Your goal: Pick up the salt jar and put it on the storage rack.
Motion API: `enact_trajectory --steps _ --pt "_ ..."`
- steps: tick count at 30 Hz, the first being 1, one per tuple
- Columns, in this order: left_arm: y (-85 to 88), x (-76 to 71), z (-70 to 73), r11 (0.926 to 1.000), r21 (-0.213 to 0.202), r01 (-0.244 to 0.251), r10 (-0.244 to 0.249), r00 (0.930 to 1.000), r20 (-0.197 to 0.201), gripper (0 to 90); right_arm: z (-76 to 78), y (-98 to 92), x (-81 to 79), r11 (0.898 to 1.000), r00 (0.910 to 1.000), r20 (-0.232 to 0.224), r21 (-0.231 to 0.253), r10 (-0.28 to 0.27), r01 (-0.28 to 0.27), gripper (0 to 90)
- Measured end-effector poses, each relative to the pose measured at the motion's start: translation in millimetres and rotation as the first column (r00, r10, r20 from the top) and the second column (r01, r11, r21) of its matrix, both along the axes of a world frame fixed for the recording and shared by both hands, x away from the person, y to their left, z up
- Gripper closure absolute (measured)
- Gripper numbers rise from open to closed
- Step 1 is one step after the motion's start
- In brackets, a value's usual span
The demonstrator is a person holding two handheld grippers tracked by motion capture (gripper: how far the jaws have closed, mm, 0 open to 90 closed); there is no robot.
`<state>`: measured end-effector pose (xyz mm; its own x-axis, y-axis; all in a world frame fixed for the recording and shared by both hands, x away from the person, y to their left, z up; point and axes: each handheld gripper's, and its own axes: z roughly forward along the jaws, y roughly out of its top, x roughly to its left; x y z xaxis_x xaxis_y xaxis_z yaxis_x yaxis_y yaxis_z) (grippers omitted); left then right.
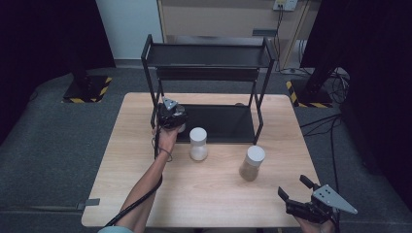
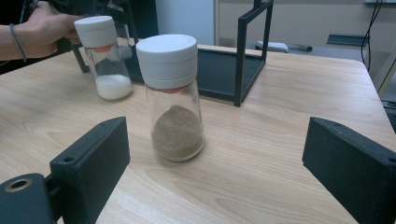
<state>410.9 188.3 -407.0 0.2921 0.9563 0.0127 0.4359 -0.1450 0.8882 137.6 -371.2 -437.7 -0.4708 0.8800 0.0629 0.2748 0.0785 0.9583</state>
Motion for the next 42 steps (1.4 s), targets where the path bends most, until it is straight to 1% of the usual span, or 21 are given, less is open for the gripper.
enact_trajectory --steps 2,11,16,18,20,22,25,27,28,29,30,32,33,35,37,38,39,41,42 --pt "1.0 1.3 -3.4 0.9999 -0.012 -0.005 0.005 1.0000 -0.004 33.8 -0.1 -0.1 0.0 1.000 1.0000 0.000 0.000 0.000 0.000 7.6" --pt "1.5 8.2 -8.8 0.9998 -0.019 0.004 -0.004 0.9998 -0.019 33.8 -0.6 -0.7 0.8 1.000 1.0000 -0.004 0.006 -0.002 0.002 7.6" --pt "3.5 10.2 -10.1 0.9988 -0.048 -0.004 0.003 0.9998 -0.020 33.8 -1.0 -1.1 1.0 1.000 1.0000 -0.003 0.008 -0.002 0.002 7.6" --pt "1.7 9.7 -10.7 0.9993 -0.037 0.000 -0.001 0.9999 -0.016 33.7 -1.0 -1.1 1.2 1.000 1.0000 -0.003 0.008 -0.002 0.002 7.6" --pt "-1.7 8.8 -11.0 0.9999 -0.012 0.008 -0.008 0.9999 -0.010 33.7 -1.0 -1.0 1.1 1.000 1.0000 -0.003 0.007 -0.001 0.001 7.6" --pt "-4.1 7.8 -12.3 0.9999 0.003 0.012 -0.012 0.9999 -0.002 33.5 -0.8 -0.7 1.0 1.000 1.0000 -0.004 0.007 -0.001 0.001 7.6" --pt "-5.3 7.4 -12.0 0.9999 0.005 0.016 -0.016 0.9999 -0.003 33.0 -0.6 -0.8 0.8 1.000 1.0000 -0.004 0.007 -0.001 0.001 7.6" --pt "-6.1 6.7 -11.2 0.9999 0.009 0.014 -0.014 0.9999 0.005 29.4 -0.7 -0.9 0.8 1.000 1.0000 -0.004 0.008 -0.001 0.001 7.6" --pt "-5.4 6.0 -7.6 0.9999 0.001 0.016 -0.016 0.9996 0.022 26.9 -0.7 -1.0 0.8 1.000 1.0000 -0.004 0.008 -0.001 0.001 7.6" --pt "-4.2 6.2 -4.5 0.9997 -0.006 0.022 -0.022 0.9994 0.028 24.3 -0.7 -1.0 0.9 1.000 1.0000 -0.004 0.008 0.000 0.000 7.6" --pt "-3.9 5.7 -1.5 0.9996 -0.006 0.028 -0.028 0.9988 0.041 21.9 -0.7 -1.0 0.9 1.000 1.0000 -0.004 0.008 0.000 0.000 7.6" --pt "-2.2 6.7 7.6 0.9989 -0.006 0.047 -0.047 0.9976 0.051 17.9 -0.6 -0.6 1.0 1.000 1.0000 -0.004 0.006 0.000 0.001 7.6" --pt "-1.3 7.0 12.1 0.9984 -0.012 0.055 -0.054 0.9968 0.059 15.7 -0.6 -0.7 1.0 1.000 1.0000 -0.004 0.006 0.000 0.000 7.6" --pt "-0.6 5.5 20.4 0.9978 -0.015 0.064 -0.063 0.9945 0.084 13.4 -0.5 -0.6 1.0 1.000 1.0000 -0.003 0.005 0.000 0.000 7.6" --pt "1.1 5.7 29.8 0.9967 -0.016 0.080 -0.078 0.9927 0.092 11.4 -0.5 -0.5 0.9 1.000 1.0000 -0.003 0.004 0.000 0.000 7.6" --pt "1.7 4.7 34.1 0.9963 -0.010 0.085 -0.084 0.9916 0.099 10.6 -0.5 -0.6 0.9 1.000 1.0000 -0.003 0.004 0.001 -0.001 7.6" --pt "1.8 3.1 36.7 0.9962 -0.010 0.086 -0.084 0.9902 0.111 9.7 -0.6 -0.6 0.9 1.000 1.0000 -0.002 0.004 0.000 0.000 7.6" --pt "4.8 2.2 43.6 0.9944 -0.020 0.103 -0.100 0.9881 0.116 7.5 -0.5 -0.6 0.9 1.000 1.0000 -0.003 0.005 0.000 0.000 7.6" --pt "4.8 0.3 46.1 0.9943 -0.018 0.105 -0.102 0.9867 0.127 7.2 -0.5 -0.6 0.9 1.000 1.0000 -0.003 0.005 0.000 0.000 7.6"
